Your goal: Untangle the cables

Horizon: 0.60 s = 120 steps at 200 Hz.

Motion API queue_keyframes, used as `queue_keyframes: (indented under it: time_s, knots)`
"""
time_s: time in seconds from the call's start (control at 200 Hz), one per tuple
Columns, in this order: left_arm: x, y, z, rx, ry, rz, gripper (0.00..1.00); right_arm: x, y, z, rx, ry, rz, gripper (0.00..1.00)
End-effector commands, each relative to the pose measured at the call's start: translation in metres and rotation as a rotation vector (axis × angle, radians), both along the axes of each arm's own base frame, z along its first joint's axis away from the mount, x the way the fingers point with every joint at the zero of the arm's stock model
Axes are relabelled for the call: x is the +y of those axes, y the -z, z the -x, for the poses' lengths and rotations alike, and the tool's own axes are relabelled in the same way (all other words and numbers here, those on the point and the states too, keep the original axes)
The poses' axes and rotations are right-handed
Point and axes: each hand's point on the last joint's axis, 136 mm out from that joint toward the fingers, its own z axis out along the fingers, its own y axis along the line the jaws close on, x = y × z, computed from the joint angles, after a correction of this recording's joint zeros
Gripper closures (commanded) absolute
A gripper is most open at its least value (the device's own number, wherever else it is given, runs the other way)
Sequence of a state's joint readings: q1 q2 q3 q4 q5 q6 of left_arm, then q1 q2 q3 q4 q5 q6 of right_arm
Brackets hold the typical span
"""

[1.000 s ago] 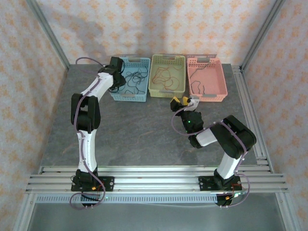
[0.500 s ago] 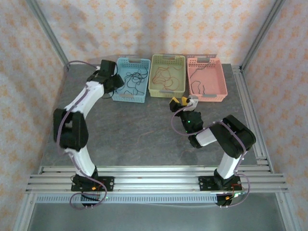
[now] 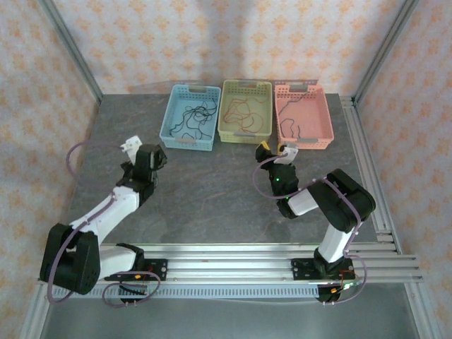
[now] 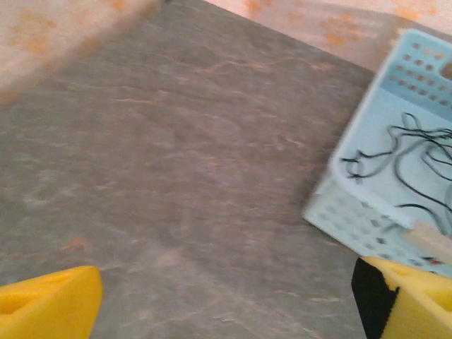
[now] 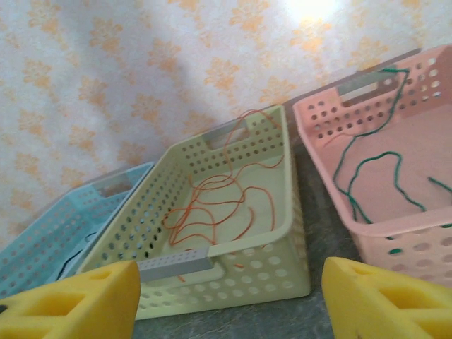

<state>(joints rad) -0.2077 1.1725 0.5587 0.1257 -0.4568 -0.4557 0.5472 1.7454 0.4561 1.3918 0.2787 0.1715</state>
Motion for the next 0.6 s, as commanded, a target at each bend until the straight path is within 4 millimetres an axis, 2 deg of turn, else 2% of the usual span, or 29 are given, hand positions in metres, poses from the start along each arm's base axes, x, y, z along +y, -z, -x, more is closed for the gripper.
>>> queue_keyframes:
  time_s: [0.0,0.08,0.195,0.355,0.425,0.535,0.596]
  knots:
    - [0.031,-0.026,0.008,-0.168,-0.121,-0.16,0.04,-0.017,-0.008,0.007,-0.021,0.089,0.012,0.31]
    - [0.025,-0.025,0.0,-0.085,-0.022,-0.192,0.06,-0.017,-0.013,0.012,-0.028,0.123,0.096,0.29]
    - [0.035,-0.025,0.005,-0.085,-0.04,-0.257,0.07,-0.029,-0.02,0.014,-0.025,0.207,0.209,0.25]
    - [0.035,-0.002,0.004,-0.031,0.036,-0.286,0.08,-0.046,-0.023,0.025,0.064,0.258,0.298,0.25]
    - [0.036,0.002,0.002,-0.037,0.035,-0.293,0.09,-0.055,-0.025,0.034,0.082,0.279,0.339,0.26]
    - [0.035,0.009,-0.01,-0.023,0.063,-0.265,0.11,-0.077,-0.029,0.048,0.082,0.357,0.374,0.26]
    - [0.031,0.013,-0.015,-0.042,0.09,-0.25,0.12,-0.081,-0.032,0.054,0.076,0.355,0.385,0.26]
